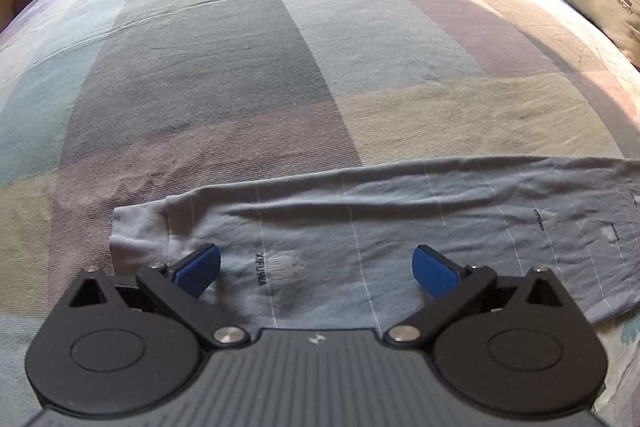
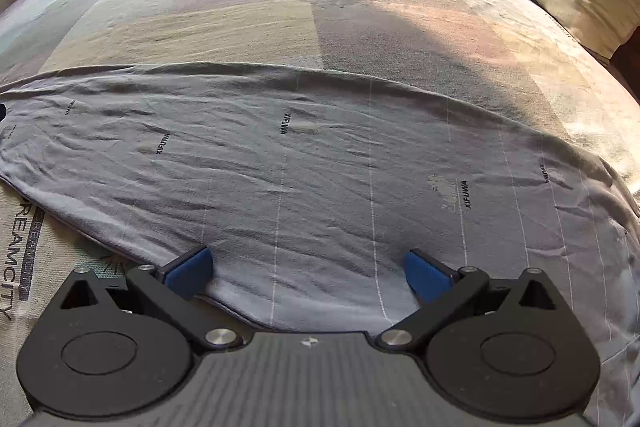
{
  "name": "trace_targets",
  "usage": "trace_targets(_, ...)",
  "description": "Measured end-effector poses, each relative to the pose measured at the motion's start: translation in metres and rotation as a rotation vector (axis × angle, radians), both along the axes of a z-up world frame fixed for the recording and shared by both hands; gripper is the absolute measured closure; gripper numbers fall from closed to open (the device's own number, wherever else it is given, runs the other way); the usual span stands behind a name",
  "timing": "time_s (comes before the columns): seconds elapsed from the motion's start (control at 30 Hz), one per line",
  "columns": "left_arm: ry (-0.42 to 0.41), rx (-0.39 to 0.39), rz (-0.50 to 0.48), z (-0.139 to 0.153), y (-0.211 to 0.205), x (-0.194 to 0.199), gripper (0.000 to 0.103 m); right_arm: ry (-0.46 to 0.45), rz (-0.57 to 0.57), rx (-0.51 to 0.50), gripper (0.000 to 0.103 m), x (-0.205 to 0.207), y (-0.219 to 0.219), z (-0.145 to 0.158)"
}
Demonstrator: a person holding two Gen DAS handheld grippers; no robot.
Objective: Fold clothes
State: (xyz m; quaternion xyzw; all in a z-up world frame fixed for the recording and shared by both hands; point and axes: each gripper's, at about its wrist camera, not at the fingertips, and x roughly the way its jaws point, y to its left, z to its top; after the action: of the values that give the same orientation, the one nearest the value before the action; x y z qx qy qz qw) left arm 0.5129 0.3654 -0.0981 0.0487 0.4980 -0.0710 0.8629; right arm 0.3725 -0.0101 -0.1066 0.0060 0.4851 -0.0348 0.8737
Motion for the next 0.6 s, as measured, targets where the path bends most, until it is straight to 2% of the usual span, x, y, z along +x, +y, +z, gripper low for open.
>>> trace_targets(0.13,-0.008,0.006,-0.046,-0.001,0.012,-0.011,0.001,0.018,0.001,0.002,0.000,0.004,0.000,0.000)
trace_targets(0.2,0.008,0.032,-0.052,0.003,0.007,-0.010,0.001,0.018,0.010,0.001,0.000,0.004,0.000,0.000)
trace_targets(0.4,-0.051,-0.130,-0.141,0.022,-0.038,0.001,0.001,0.010,0.010,-0.003,0.000,0.002,0.001,-0.001)
trace_targets(0.5,-0.027,-0.200,-0.186,0.018,-0.065,0.012,0.001,0.016,0.003,-0.005,0.000,0.004,0.002,0.000)
trace_targets(0.6,-0.011,-0.201,-0.221,0.010,-0.076,0.017,0.001,0.024,0.003,-0.003,0.000,0.005,0.002,0.000)
